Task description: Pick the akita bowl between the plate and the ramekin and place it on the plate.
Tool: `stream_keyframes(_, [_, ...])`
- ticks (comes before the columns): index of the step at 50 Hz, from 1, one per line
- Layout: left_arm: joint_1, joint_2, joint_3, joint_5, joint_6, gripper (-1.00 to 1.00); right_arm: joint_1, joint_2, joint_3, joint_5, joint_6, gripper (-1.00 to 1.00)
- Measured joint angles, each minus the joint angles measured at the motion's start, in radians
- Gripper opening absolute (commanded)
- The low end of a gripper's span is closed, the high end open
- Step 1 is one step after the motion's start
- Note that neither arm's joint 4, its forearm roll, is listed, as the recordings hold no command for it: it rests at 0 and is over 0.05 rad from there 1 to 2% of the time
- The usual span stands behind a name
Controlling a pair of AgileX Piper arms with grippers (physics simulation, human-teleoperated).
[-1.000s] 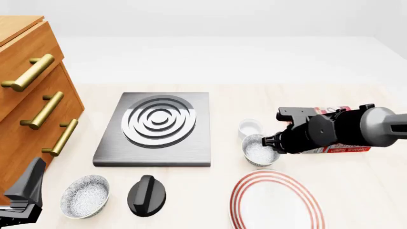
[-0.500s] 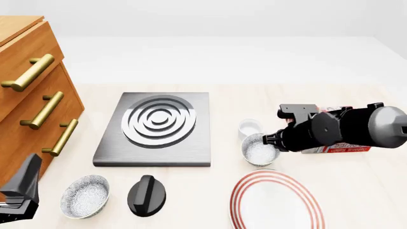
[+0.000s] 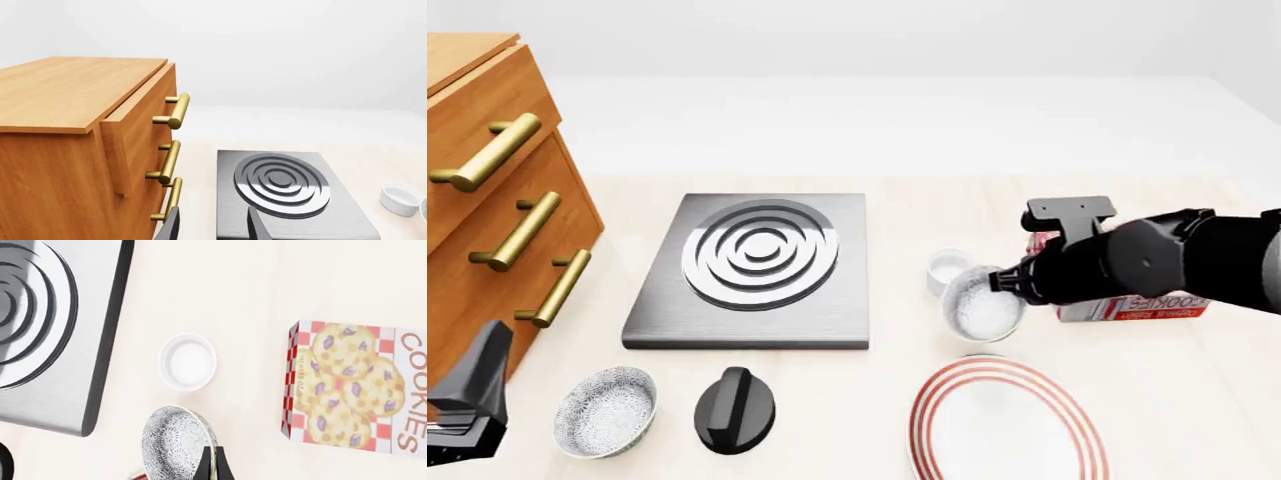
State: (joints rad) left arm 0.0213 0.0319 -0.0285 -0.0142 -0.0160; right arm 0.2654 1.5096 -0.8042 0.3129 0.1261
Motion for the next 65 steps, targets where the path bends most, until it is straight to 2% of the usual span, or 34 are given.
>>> stream_keyframes(18, [0.001,0.001,0.000,-0.001,-0.001,1.00,-0.015,-0.214,-0.021,0.135,-0.039,-1.00])
stream_keyframes(36, [0.001,0.004,-0.002,-0.003,-0.001,1.00,0.012,-0.410,-0.026,0.271,-0.085,-1.00])
stream_keyframes(57, [0.002,0.002,-0.001,-0.001,-0.001,1.00,0.089,-0.512,0.061,0.322,-0.119,-1.00])
stream_keyframes(65, [0.002,0.002,-0.001,-0.002,-0.002,1.00,0.094,-0.566,0.119,0.335,-0.144,-1.00])
